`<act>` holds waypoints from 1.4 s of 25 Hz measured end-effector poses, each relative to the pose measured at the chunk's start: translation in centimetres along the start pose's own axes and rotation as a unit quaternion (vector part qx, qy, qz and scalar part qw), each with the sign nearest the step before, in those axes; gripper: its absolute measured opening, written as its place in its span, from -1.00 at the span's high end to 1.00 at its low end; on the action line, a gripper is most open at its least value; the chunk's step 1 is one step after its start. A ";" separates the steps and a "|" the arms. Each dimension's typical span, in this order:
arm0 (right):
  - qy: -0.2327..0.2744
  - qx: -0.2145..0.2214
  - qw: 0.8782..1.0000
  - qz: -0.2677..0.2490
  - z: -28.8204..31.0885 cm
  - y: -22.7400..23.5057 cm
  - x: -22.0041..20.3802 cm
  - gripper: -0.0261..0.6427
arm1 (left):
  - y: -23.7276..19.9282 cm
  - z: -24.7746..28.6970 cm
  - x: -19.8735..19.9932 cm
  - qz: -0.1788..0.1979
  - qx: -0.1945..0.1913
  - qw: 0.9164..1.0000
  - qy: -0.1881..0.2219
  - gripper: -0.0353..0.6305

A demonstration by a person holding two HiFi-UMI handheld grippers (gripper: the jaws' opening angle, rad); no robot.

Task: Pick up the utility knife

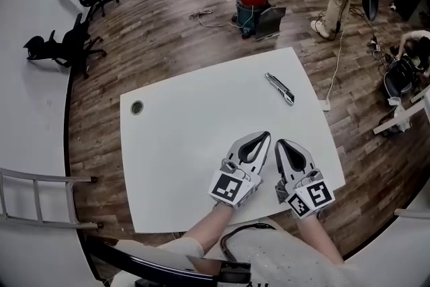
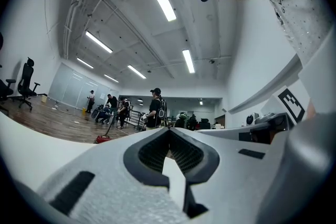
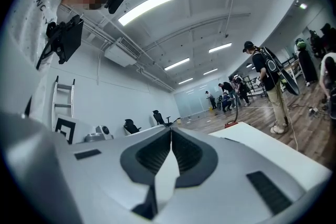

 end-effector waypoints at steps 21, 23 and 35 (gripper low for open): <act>-0.111 0.039 0.992 -0.042 3.9 5.9 -1.9 0.89 | -1.8 2.7 -5.4 -0.038 0.026 0.998 -0.045 0.87; -0.130 0.031 0.989 -0.057 4.7 7.3 -1.1 0.89 | -1.9 3.3 -6.0 -0.041 0.021 0.998 -0.049 0.87; -0.275 -0.033 0.954 -0.111 12.1 15.4 0.8 0.51 | -3.2 4.6 -8.2 -0.046 0.020 0.997 -0.055 0.87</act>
Point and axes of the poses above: the fingertips, and each gripper's own axes: z forward along the fingers, y to its right, x out of its top, the point moved 10 cm from there along -z, backward along the fingers, and after that the axes turned 12 degrees about z, right-handed, at the moved point
